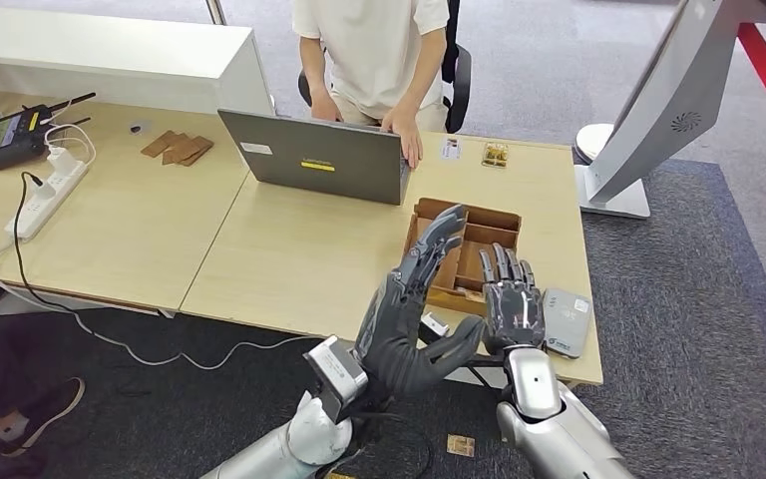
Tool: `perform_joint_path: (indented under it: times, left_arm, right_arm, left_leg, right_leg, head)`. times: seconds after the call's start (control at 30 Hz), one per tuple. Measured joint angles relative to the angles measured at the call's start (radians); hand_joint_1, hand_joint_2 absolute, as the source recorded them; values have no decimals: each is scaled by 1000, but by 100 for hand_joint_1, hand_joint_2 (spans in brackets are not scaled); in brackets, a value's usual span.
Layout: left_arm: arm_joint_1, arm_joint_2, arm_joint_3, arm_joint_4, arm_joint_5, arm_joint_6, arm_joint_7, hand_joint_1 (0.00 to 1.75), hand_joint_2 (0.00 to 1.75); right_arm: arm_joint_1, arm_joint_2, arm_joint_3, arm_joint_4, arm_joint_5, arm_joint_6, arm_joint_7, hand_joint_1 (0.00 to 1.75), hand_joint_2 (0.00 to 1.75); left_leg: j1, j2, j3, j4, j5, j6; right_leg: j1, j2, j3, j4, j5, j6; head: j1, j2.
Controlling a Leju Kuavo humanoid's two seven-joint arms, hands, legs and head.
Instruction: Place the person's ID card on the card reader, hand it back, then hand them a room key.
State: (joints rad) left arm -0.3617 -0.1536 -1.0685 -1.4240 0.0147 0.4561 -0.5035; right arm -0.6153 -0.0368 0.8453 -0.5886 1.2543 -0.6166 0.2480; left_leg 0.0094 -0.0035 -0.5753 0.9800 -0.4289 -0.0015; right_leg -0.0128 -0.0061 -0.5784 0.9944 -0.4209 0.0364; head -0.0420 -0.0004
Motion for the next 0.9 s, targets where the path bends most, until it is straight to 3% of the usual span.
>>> perform_joint_path:
  times: [0.17, 0.2, 0.3, 0.33, 0.9]
  left_arm:
    - [0, 1, 0, 0, 2, 17, 0, 0, 175]
    - [0, 1, 0, 0, 2, 20, 0, 0, 175]
    - [0, 1, 0, 0, 3, 22, 0, 0, 175]
    - [0, 1, 0, 0, 3, 23, 0, 0, 175]
    - [0, 4, 0, 0, 6, 22, 0, 0, 175]
  right_arm:
    - [-6, 15, 0, 17, -5, -1, -13, 1, 175]
    - [-7, 18, 0, 20, -6, -1, -15, 22, 175]
    - [-8, 25, 0, 29, -7, -1, -18, 152, 175]
    - [-8, 28, 0, 32, -8, 0, -20, 175, 175]
    - [-20, 42, -6, 62, -48, 8, -49, 175, 175]
  left_leg:
    - [0, 0, 0, 0, 0, 0]
    - [0, 0, 0, 0, 0, 0]
    - [0, 0, 0, 0, 0, 0]
    - [0, 0, 0, 0, 0, 0]
    - [0, 0, 0, 0, 0, 0]
  right_leg:
    - [0, 0, 0, 0, 0, 0]
    - [0, 0, 0, 0, 0, 0]
    - [0, 0, 0, 0, 0, 0]
    - [0, 0, 0, 0, 0, 0]
    - [0, 0, 0, 0, 0, 0]
  head:
    - [0, 0]
    - [0, 0]
    - [0, 0]
    - [0, 0]
    - [0, 0]
